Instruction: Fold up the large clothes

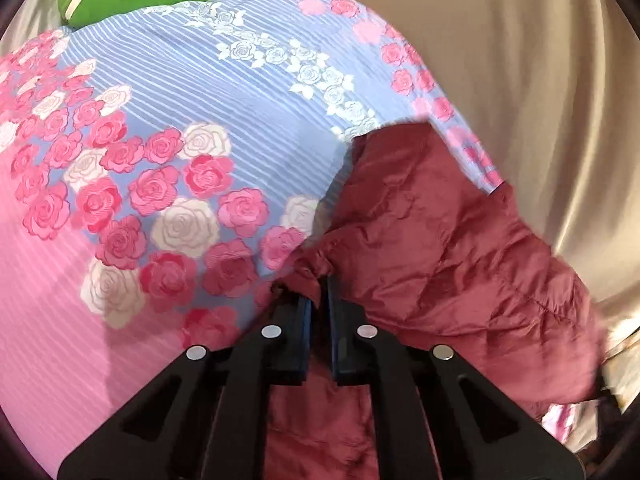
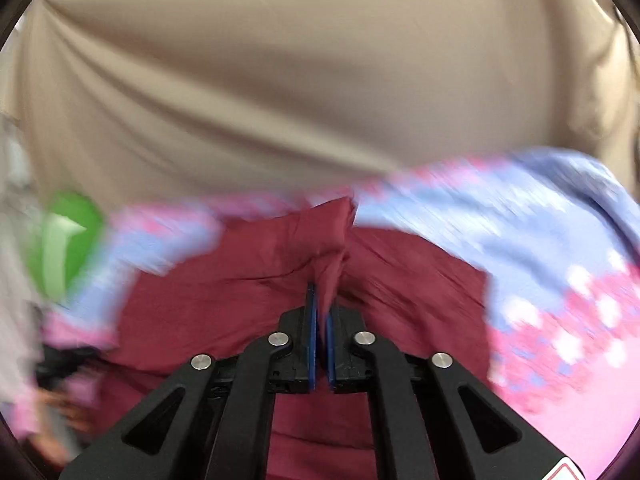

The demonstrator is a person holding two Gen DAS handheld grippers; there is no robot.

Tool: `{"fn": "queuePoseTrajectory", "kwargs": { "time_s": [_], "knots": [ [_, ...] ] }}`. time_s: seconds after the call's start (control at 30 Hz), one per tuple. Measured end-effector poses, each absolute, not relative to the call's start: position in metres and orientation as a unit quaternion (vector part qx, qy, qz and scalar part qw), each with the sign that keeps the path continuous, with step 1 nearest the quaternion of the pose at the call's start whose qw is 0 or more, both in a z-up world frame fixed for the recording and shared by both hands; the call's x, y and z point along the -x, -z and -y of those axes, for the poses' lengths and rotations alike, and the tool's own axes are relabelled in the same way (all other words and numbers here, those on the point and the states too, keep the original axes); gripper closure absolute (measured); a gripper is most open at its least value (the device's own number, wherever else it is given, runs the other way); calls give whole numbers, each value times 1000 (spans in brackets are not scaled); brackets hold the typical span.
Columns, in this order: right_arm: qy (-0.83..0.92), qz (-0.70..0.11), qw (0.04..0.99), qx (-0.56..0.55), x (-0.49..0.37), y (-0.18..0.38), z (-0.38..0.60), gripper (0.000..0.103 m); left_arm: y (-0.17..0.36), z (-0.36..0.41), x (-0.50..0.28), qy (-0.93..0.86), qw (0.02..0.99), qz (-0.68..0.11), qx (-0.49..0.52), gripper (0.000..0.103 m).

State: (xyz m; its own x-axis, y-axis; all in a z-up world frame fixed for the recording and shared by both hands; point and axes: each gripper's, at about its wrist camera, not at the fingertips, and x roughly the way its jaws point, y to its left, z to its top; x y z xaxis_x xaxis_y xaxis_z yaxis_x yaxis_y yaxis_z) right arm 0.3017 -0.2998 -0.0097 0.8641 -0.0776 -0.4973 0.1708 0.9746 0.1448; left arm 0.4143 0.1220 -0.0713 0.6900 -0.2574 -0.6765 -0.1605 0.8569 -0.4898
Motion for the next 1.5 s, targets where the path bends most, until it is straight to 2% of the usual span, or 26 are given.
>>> {"fn": "queuePoseTrajectory", "kwargs": {
  "time_s": [0.07, 0.13, 0.27, 0.37, 0.47, 0.5, 0.53, 0.57, 0.6, 0.63, 0.67, 0.7, 0.83, 0.87, 0.97, 1.03, 1.2, 1.27, 1.33, 1.43, 1.5],
  "knots": [
    [116, -323, 935, -87, -321, 59, 319, 103, 78, -116, -414, 20, 886, -395, 244, 99],
    [136, -353, 920, -99, -324, 87, 331, 103, 80, -110, -411, 11, 895, -386, 223, 99],
    [122, -342, 918, -158, -312, 87, 349, 103, 82, -103, -411, 3, 905, -375, 199, 99],
    [114, -307, 929, -173, -296, 66, 346, 86, 85, -105, -408, 5, 908, -368, 202, 99],
    [58, -298, 933, -194, -293, 58, 333, 53, 87, -110, -407, 11, 906, -364, 213, 99],
    [45, -304, 931, -196, -296, 61, 328, 47, 88, -110, -409, 12, 906, -364, 215, 99],
    [38, -314, 929, -193, -302, 63, 322, 46, 89, -111, -408, 14, 906, -363, 218, 99],
    [33, -335, 923, -185, -312, 71, 316, 45, 89, -112, -408, 16, 905, -363, 220, 99],
    [37, -346, 921, -178, -316, 75, 313, 50, 89, -112, -409, 17, 905, -362, 222, 99],
    [43, -357, 918, -166, -323, 81, 310, 60, 90, -112, -409, 18, 905, -361, 224, 99],
    [42, -357, 919, -159, -324, 81, 308, 95, 90, -112, -408, 20, 905, -361, 225, 98],
    [38, -352, 922, -157, -323, 78, 307, 99, 90, -112, -407, 22, 905, -360, 227, 98],
    [58, -262, 953, -140, -296, 35, 310, 100, 91, -110, -406, 39, 904, -361, 225, 90],
    [66, -265, 952, -137, -298, 34, 313, 100, 90, -107, -407, 39, 905, -363, 217, 90],
    [83, -369, 920, -104, -333, 77, 321, 97, 88, -99, -408, 33, 909, -366, 197, 88],
    [92, -370, 919, -103, -334, 86, 322, 98, 88, -99, -408, 40, 910, -364, 196, 88],
    [213, -277, 934, -72, -298, 33, 300, 83, 87, -97, -409, 38, 911, -365, 190, 88],
    [166, -257, 951, -42, -296, 11, 267, 83, 86, -93, -409, 34, 913, -366, 178, 88],
    [69, -274, 959, -4, -314, -2, 214, 83, 85, -90, -409, 29, 914, -367, 168, 88],
    [-82, -314, 946, 1, -350, 3, 146, 84, 85, -90, -409, 28, 915, -368, 165, 88],
    [-124, -337, 933, 14, -375, 11, 111, 84, 85, -91, -409, 29, 914, -367, 167, 88]
  ]
}}
